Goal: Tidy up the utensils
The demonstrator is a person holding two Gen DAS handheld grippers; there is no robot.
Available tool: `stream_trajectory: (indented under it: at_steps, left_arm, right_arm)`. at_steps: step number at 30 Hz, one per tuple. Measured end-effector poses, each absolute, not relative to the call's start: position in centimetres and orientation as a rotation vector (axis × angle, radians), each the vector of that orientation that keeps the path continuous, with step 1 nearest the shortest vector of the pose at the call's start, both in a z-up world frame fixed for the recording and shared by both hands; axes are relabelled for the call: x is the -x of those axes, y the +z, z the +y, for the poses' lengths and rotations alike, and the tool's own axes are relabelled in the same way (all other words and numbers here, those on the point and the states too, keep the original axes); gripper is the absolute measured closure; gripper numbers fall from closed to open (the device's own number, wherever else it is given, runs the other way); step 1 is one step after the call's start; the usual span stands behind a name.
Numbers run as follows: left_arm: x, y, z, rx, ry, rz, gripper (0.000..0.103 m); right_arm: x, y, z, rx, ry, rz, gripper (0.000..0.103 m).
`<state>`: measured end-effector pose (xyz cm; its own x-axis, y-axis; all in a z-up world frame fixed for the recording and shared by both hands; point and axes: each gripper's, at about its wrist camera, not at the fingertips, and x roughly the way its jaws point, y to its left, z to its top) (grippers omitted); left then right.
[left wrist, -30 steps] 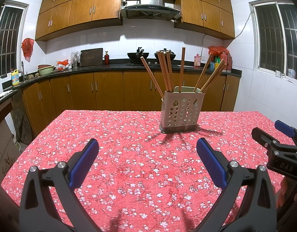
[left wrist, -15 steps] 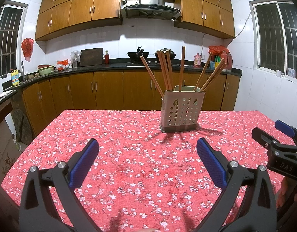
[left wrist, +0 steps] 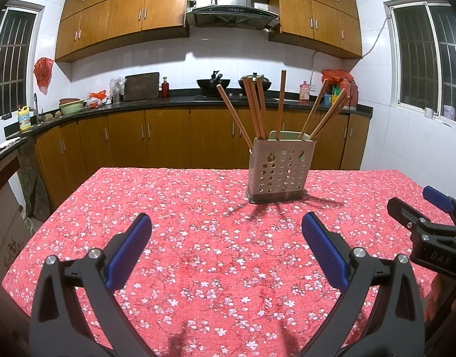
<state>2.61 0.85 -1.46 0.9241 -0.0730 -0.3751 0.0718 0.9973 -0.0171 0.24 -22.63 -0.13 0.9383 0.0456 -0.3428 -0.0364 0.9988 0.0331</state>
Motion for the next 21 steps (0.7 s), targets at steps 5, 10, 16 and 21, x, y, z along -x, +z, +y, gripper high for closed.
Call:
stream_trajectory:
  at_steps: [5,10,16,21]
  left_arm:
    - [-2.57,-1.52,1.15,-0.001,-0.068,0.382,0.004]
    - [-2.58,-1.47,1.32,0.002,-0.071,0.388,0.004]
    - [-2.80,-1.35,1.31,0.004,-0.075,0.390,0.004]
    - [-2.74,-1.36,1.33,0.004,-0.074,0.389,0.004]
  right_arm:
    - [-0.27,-0.21,-22.62,-0.027,0.043,0.351,0.002]
    - [-0.30,-0.15,-22.66,-0.027,0.042,0.351,0.002]
    - [-0.29,-0.15,-22.69,-0.027,0.042,0.352,0.002]
    - [-0.36,-0.10,-22.73,-0.029,0.042,0.352,0.002]
